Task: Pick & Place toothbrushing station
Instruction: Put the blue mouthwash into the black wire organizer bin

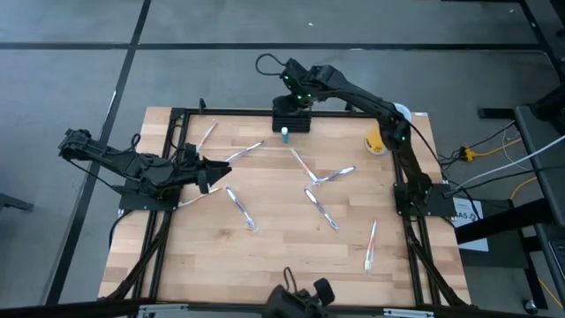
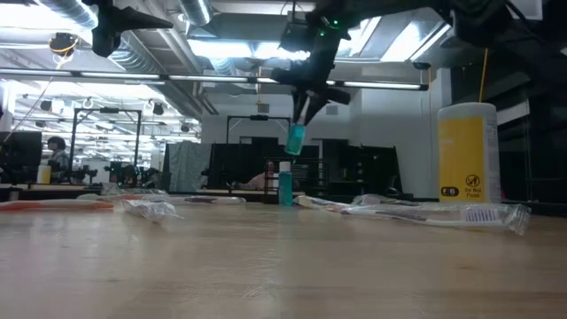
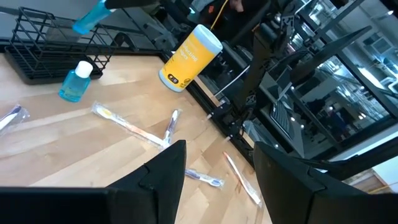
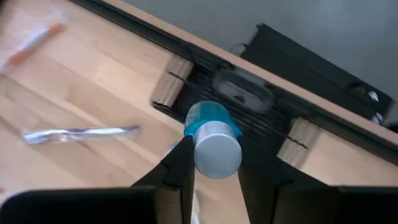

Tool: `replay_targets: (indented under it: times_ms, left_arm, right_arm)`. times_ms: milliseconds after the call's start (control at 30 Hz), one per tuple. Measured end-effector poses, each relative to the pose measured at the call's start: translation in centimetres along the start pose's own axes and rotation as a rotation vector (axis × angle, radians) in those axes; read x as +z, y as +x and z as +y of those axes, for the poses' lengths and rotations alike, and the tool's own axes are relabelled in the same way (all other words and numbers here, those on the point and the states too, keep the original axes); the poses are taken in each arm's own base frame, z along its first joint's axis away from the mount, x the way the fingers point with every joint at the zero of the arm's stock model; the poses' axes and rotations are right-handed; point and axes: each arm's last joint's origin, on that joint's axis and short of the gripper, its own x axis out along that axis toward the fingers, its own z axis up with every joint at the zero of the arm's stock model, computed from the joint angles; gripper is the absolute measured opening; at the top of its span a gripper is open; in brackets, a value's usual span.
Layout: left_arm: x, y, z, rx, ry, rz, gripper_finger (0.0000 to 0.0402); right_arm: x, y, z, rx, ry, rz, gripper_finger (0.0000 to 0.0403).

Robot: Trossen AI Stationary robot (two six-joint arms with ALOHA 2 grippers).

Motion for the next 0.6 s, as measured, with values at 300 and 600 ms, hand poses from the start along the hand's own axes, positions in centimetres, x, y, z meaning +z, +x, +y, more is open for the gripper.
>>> replay_targets:
  times_ms: [300,600]
  left_arm:
    - [0.0,0.0,0.0,-0.003,0.023,-0.003,0.0184]
    - [0.3,0.0,-0.4,-0.033,0.021,-0.025,0.0184]
  right_arm:
    - [0.9,-0.7,-1.0,0.005,0.086,-0.028,0.0095]
    - [1.2,-0.7,-1.0,0.022,0.154,-0.047,0.0095]
